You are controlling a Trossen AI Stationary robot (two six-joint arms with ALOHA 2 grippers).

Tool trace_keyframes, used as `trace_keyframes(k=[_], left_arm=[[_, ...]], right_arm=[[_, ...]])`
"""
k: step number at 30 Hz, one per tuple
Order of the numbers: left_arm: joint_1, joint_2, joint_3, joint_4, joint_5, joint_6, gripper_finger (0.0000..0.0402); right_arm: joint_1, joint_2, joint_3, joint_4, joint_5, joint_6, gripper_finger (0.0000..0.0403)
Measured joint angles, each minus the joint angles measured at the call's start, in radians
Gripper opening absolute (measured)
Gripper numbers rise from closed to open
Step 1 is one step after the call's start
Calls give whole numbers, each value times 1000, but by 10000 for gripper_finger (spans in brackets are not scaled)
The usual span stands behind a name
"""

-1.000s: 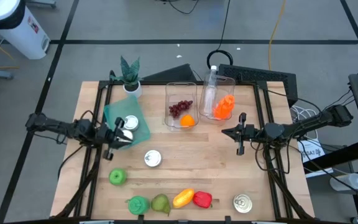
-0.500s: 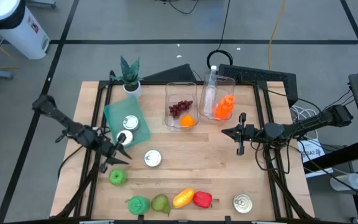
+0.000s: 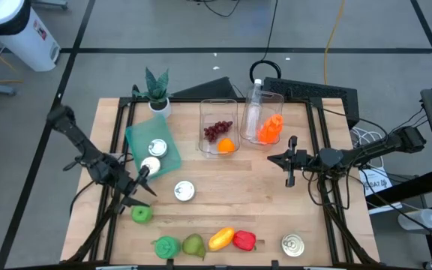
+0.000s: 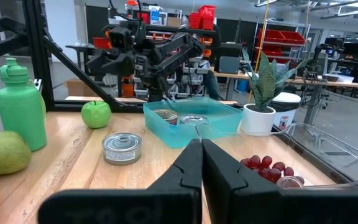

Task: Pick & Place Food Item
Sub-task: Put the green water bottle into the right transparent bin

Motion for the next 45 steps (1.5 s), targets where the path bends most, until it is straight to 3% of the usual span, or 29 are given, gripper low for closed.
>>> trace_keyframes(k=[5,13,17,22,29,34,39,45], left_arm=[[-48,105,0,61,-19,-65,283],[-118,321,-1,277,45,-66,393],[-127,437,4,402,42,-61,383],[-126,605,105,409,45,-53,392],[-126,809,275,389,148,39,396],[-126,839,333,387,159,85,396],[-119,816,361,392,97,148,399],[-59,834,364,381,61,77,392]], right_arm=[[0,0,0,3,2,0,0],[0,0,0,9,1,1,0],[0,0,0,9,1,1,0],[0,0,0,11,1,0,0],[0,0,0,9,1,9,0],[0,0,0,7,1,19,0],[0,0,0,8,1,19,0],[0,0,0,8,1,19,0]])
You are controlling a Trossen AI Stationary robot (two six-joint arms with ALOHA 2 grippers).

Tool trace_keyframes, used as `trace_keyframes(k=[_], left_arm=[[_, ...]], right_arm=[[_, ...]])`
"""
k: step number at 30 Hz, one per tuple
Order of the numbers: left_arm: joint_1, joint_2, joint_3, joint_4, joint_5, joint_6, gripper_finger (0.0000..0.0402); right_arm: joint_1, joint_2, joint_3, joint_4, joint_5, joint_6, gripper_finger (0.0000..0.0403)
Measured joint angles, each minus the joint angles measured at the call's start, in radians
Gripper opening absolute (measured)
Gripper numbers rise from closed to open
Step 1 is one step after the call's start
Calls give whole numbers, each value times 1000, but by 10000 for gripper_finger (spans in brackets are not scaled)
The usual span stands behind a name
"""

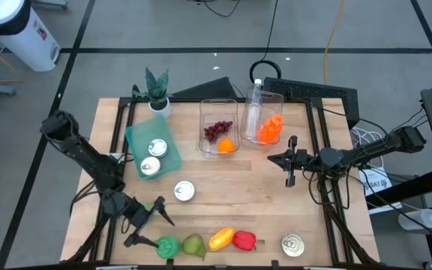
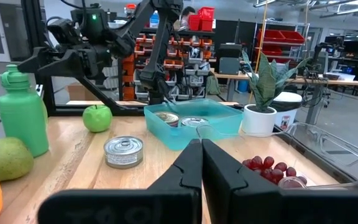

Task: Pick & Place Food Item
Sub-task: Put the green water bottle into the right transparent bin

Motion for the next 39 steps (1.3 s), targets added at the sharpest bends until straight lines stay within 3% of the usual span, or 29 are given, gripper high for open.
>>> trace_keyframes(k=[8,28,35,39], left_arm=[[13,29,1,13,67,0,396],[56,-11,-2,9,79,36,395],[19,-37,-2,-5,203,31,398],[-15,-64,-2,-26,182,44,399]], right_arm=[[0,0,0,0,0,0,0],[0,0,0,0,-1,0,0],[0,0,0,0,-1,0,0],[0,0,0,-1,-1,0,0]])
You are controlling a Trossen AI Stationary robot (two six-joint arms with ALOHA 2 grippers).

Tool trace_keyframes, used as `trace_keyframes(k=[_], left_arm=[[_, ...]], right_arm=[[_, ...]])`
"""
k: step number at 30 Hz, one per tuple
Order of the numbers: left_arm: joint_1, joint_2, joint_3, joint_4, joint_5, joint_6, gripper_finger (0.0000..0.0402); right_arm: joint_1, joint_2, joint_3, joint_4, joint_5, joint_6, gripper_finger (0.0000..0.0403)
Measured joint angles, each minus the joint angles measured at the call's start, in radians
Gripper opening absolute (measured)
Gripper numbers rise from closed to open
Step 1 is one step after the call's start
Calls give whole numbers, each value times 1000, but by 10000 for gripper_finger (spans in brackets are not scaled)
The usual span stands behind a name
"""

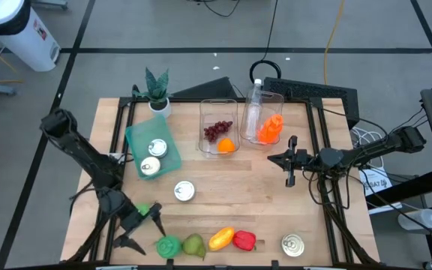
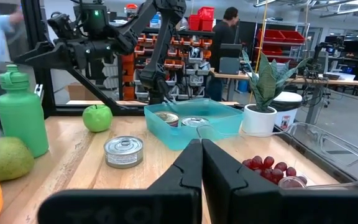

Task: Pick & Place Food Item
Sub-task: Put the green water bottle into the right transparent bin

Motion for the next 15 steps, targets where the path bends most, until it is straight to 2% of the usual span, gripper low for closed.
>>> trace_keyframes(k=[6,15], left_arm=[[3,-27,0,-176,-154,-75,399],[25,61,0,-103,-83,-116,399]], right_arm=[[0,0,0,0,0,7,0],[0,0,0,0,0,6,0]])
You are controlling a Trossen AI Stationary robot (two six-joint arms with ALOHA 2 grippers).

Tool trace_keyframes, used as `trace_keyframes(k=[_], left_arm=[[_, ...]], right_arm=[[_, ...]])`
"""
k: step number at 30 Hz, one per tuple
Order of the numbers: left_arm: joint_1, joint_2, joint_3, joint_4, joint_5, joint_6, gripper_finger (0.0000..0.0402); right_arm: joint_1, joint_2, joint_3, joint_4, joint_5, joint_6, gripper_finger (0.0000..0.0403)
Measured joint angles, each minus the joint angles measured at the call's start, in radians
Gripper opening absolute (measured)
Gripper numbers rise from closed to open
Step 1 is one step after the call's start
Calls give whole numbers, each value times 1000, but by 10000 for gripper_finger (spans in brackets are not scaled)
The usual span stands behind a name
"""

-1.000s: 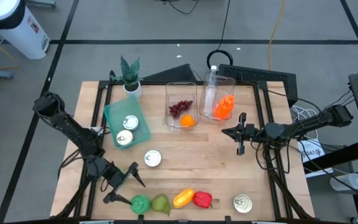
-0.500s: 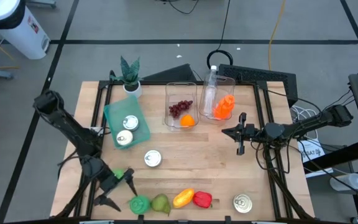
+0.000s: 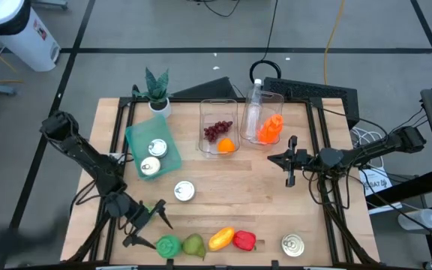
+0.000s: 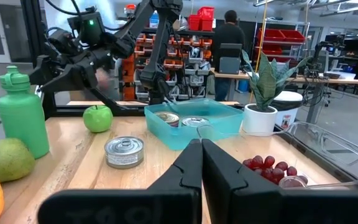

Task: Pick & Place Food Item
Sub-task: Put the green water bottle into the right transparent bin

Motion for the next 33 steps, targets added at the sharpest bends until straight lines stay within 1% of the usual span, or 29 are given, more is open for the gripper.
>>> trace_keyframes(k=[5,10,12,18,22,29,33], left_arm=[[0,1,0,11,6,-20,399],[0,14,0,35,-10,-34,398],[0,46,0,62,-11,-31,398],[2,176,0,223,-15,6,398],[10,227,0,312,-21,31,399],[10,234,0,326,-21,34,393],[10,234,0,361,13,35,393]], right_arm=[[0,0,0,0,0,0,0],[0,0,0,0,0,0,0],[0,0,0,0,0,-1,0],[0,0,0,0,0,0,0],[0,0,0,0,0,0,0],[0,0,0,0,0,-1,0],[0,0,0,0,0,-1,0]])
